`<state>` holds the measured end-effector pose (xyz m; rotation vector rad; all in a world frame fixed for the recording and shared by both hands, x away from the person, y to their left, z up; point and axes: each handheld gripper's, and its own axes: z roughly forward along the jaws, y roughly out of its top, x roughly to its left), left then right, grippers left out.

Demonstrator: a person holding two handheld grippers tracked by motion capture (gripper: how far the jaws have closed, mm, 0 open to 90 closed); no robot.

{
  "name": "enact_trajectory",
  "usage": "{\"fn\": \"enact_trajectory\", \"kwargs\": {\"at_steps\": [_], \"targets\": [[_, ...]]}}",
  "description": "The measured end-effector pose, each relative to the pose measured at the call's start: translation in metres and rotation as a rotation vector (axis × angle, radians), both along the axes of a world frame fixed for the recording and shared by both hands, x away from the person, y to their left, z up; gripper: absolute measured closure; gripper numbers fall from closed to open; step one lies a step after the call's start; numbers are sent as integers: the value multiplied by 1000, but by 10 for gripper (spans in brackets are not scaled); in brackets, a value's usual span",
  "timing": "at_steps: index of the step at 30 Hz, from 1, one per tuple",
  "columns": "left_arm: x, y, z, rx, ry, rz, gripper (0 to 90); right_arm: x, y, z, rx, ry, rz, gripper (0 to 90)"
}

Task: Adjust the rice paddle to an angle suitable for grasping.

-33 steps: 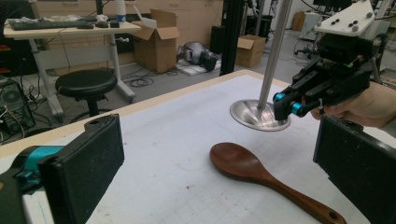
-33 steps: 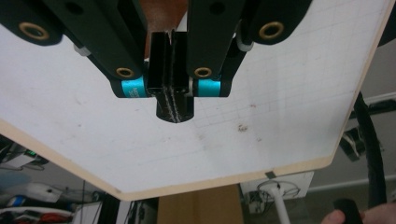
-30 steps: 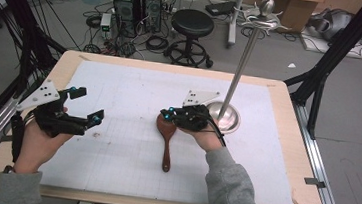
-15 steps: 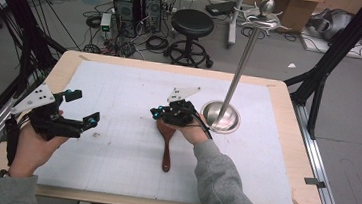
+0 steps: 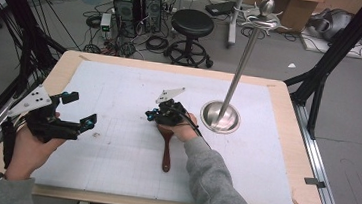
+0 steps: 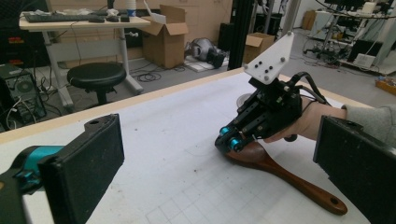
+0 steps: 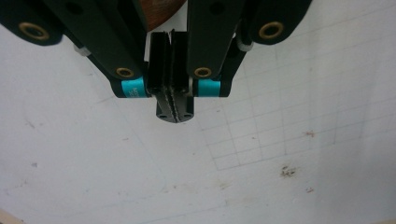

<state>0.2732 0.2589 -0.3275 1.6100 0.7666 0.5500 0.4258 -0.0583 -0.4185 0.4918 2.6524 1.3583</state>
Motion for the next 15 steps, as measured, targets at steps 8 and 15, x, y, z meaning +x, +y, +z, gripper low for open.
{"fn": "enact_trajectory", "kwargs": {"at_steps": [8,15], "targets": [[-1,0,-2,-1,8,1,23,10,-3,-9,-26,26,-29,900],[2,-3,-6,8,21,-6,23,14,-3,-14,-58,32,-49,900]]}}
